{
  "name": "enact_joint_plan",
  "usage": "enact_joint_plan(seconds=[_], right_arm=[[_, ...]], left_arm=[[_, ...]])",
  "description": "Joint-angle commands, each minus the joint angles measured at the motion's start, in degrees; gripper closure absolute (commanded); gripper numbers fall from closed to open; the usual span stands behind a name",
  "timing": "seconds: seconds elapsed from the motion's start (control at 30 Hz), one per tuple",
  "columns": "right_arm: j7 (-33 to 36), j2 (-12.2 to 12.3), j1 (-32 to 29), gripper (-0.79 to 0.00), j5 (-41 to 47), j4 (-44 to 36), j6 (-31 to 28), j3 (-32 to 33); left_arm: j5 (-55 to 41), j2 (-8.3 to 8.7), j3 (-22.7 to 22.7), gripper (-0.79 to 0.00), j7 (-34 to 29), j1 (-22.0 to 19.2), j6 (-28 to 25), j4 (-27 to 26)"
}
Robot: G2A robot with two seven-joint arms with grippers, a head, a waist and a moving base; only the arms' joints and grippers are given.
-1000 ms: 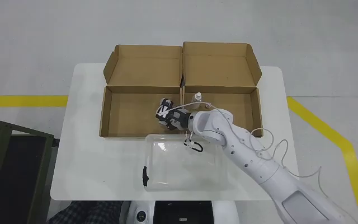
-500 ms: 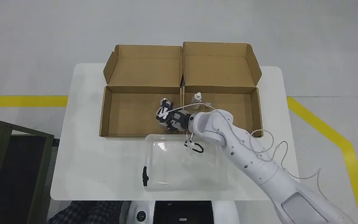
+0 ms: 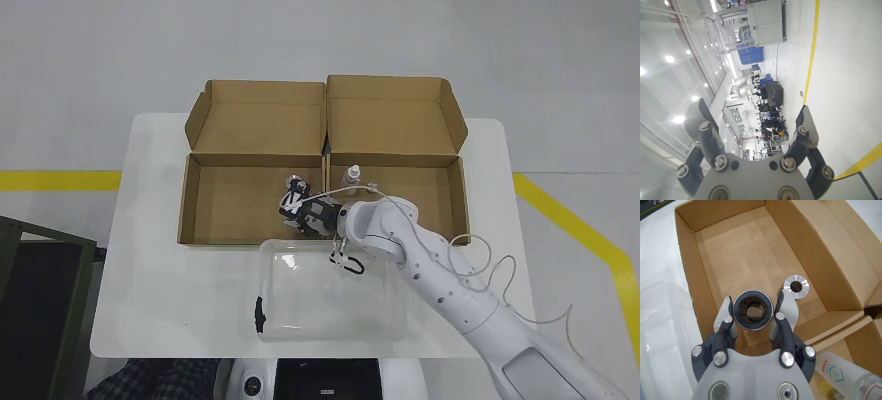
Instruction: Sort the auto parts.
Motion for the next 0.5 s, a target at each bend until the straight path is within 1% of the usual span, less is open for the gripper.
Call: enact_joint_plan(seconds=[0.0,0.13,0.27,0.47], right_arm=[[-0.32,0.03,-0.2,-0.403,0.13,-0.7,-0.16,0.4],[-1.0,0.2,-0.72,-0.416,-0.08,-2.82,-0.43,1.51],[-1.83,0.48,-1.56,-0.406,-0.52,-5.57,-0.53,2.9],[-3.29,1.32,-4.18,-0.419,-1.24,-10.99,-1.15,6.01]], left_arm=[[0.0,0.0,0.0,-0.785,0.0,0.0,0.0,0.0],[0.0,0.0,0.0,-0.785,0.0,0.0,0.0,0.0],[0.0,0.0,0.0,-0.785,0.0,0.0,0.0,0.0],[0.0,0.0,0.0,-0.785,0.0,0.0,0.0,0.0]])
